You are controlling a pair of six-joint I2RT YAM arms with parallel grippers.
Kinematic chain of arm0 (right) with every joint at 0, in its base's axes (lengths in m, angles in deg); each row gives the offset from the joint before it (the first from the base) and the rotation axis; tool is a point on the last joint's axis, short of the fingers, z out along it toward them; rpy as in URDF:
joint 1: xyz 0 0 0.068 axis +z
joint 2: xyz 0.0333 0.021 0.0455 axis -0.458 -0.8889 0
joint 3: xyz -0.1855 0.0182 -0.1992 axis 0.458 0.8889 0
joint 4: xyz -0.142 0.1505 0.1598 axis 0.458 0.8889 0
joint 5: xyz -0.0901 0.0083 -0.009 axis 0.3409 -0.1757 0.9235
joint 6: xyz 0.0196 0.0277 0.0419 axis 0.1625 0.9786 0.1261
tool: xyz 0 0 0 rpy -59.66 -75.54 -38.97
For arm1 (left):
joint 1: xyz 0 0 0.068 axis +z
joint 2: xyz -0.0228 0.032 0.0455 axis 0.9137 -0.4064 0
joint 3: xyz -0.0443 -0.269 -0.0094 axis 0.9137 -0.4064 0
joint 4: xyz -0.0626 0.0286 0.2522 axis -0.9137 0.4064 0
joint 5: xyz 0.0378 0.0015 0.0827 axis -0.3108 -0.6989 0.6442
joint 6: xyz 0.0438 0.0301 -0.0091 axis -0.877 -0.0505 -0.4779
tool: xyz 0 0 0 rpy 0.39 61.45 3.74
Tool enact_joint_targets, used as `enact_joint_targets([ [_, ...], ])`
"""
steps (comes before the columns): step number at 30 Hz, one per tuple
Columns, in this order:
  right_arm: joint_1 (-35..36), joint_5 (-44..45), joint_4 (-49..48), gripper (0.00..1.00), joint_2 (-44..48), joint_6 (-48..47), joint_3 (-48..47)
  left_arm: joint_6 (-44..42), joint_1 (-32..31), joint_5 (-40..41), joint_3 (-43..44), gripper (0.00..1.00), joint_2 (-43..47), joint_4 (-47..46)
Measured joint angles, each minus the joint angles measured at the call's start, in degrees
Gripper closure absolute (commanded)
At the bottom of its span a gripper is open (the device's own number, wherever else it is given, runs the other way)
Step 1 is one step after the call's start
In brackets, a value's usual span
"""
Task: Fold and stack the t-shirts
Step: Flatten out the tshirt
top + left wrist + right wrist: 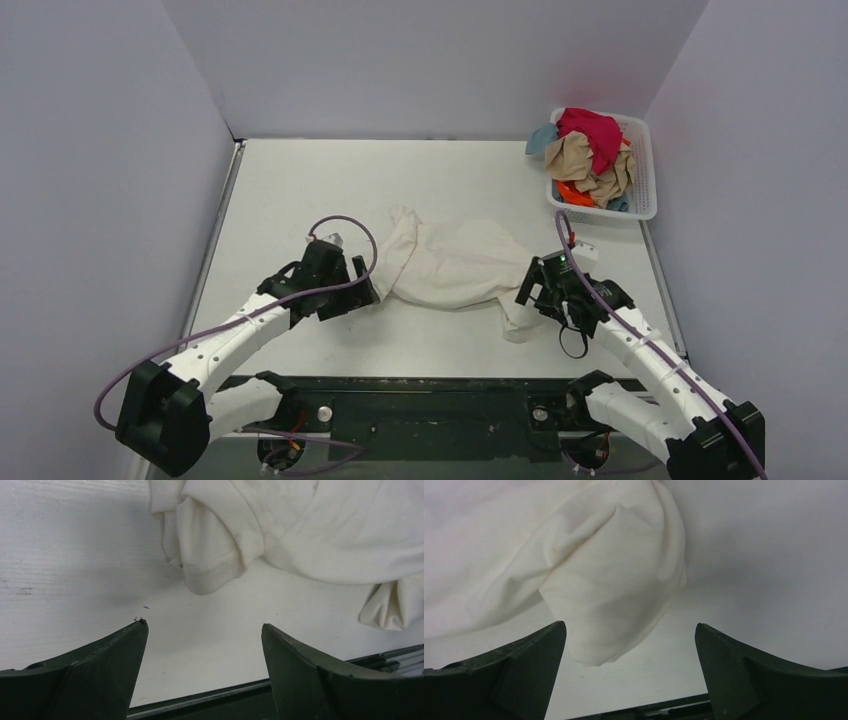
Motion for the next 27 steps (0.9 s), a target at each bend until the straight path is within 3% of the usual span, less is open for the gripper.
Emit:
enact_joint_targets([
  [9, 14.6, 3.9, 0.2, 0.1, 10.0, 9.9, 8.6, -1.9, -1.2, 3.4, -2.8, 0.19, -8.6, -8.6],
  [15, 21.2, 8.5, -3.7, 0.16, 10.4, 14.7, 14.9, -3.1, -2.1, 3.3, -3.0, 0.32, -13.3, -15.8],
  [17, 23.6, 10.1, -6.0, 0.19, 8.5, 15.8, 16.3, -3.3, -2.4, 3.3, -3.0, 0.48, -15.5, -17.6],
  [18, 24.3, 10.7, -7.1, 0.22, 7.5, 16.2, 16.7, -3.3, -2.5, 3.3, -3.0, 0.69, -16.5, -18.5],
  [19, 25.2, 11.3, -9.1, 0.24, 5.9, 16.6, 17.2, -3.3, -2.7, 3.2, -3.0, 0.84, -17.4, -19.3],
  [20, 25.8, 11.9, -10.8, 0.31, 4.3, 16.9, 17.4, -3.2, -2.7, 3.1, -3.0, 0.98, -18.2, -20.1],
  [22, 26.4, 12.6, -13.6, 0.44, 1.3, 17.1, 17.6, -3.4, -2.8, 2.7, -3.0, 1.0, -19.4, -21.4],
  [25, 26.5, 14.3, -16.7, 0.96, -3.1, 17.8, 17.6, -3.7, -2.8, 2.6, -2.9, 1.0, -19.8, -22.2],
  [27, 26.5, 15.6, -17.1, 1.0, -4.5, 18.7, 17.5, -3.6, -2.8, 2.8, -2.9, 1.0, -19.3, -22.1],
])
